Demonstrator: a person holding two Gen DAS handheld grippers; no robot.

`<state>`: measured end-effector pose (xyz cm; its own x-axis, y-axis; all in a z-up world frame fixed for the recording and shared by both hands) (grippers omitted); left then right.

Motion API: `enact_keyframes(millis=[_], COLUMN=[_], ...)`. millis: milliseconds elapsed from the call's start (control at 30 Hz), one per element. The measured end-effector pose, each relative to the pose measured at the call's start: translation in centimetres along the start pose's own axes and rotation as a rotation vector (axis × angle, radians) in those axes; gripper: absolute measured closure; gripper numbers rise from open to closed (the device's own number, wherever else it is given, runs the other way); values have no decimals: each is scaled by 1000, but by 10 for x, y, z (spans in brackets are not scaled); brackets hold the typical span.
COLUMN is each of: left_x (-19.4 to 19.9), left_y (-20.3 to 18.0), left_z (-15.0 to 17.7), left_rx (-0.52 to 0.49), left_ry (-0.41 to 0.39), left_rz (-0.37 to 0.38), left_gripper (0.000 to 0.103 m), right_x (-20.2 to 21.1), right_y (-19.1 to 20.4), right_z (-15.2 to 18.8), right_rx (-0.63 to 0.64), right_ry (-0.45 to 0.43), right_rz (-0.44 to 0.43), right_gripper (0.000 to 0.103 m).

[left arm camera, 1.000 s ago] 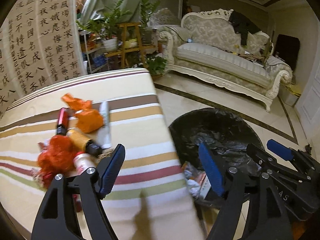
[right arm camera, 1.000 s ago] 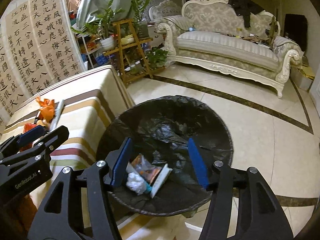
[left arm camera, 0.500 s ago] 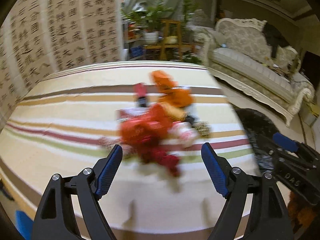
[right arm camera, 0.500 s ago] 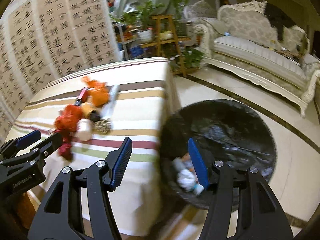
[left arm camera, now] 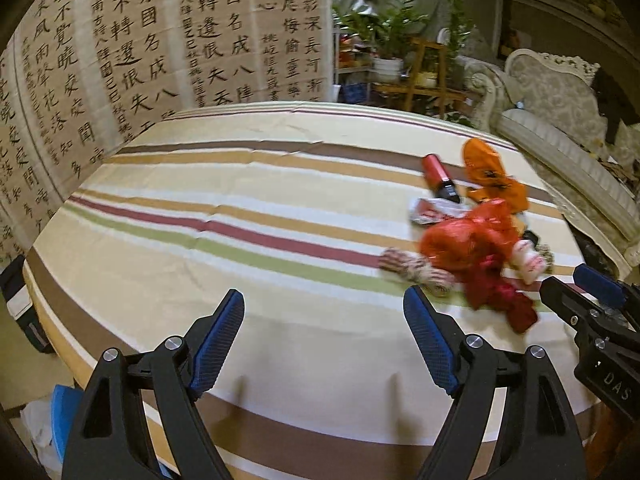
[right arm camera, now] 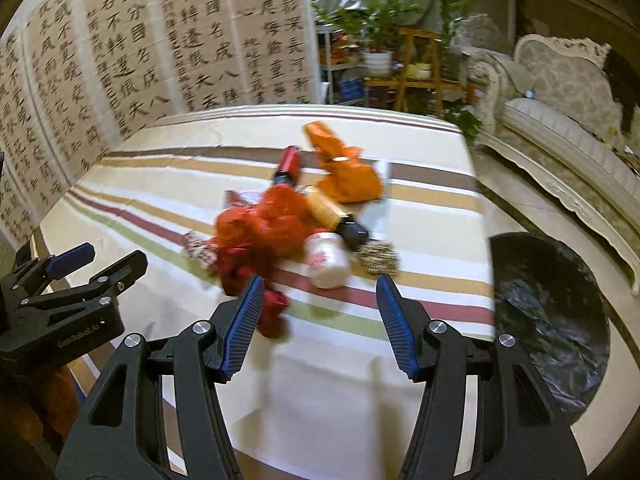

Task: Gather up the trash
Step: 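Grasp the red ribbon bow with the right gripper and lift, then grasp the checkered twine bundle with left gripper while right holds red ribbon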

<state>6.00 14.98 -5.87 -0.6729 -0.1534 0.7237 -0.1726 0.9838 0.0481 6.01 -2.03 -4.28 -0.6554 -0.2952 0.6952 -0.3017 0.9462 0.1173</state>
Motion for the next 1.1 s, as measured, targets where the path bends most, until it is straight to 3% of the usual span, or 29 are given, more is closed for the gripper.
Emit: enact_keyframes(millis=[233,400,467,567,833,1100], left_x=[-6,-9,-9,-8,-2,-2], left_y=[12,16,16,14,2,-25], left_z=[5,7,7,8,6,2], left_rx=[22,44,47,45,35,3], left_ry=[19,43,44,41,35,45], left_rz=[-5,18,22,27,41,63], left_gripper=[24,23,23,23,23,23], right_x=[-20,-31,-34,-34,-15,11], right_y=[26,32,35,38,37,6], right_z=[-2,3,6,8,12,15], right_rx=[46,63,73,93,93,41], right_ry=[46,85,102,104,73,20], right_rz=[-32,-36,-41,-40,-42,5], right_gripper=[49,64,74,80,81,81])
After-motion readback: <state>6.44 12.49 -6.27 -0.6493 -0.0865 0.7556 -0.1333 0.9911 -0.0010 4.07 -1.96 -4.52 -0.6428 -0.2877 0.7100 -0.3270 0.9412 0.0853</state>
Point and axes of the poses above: each gripper's, at about its wrist camera, not at the fingertips, and x roughly against the way its jaws point, y to its left, z to its underside, the point moved 6 cm from there along -x, roughly the way its jaws point, and after that the axes turned 2 degrees about -z, right-handed, at the moved point
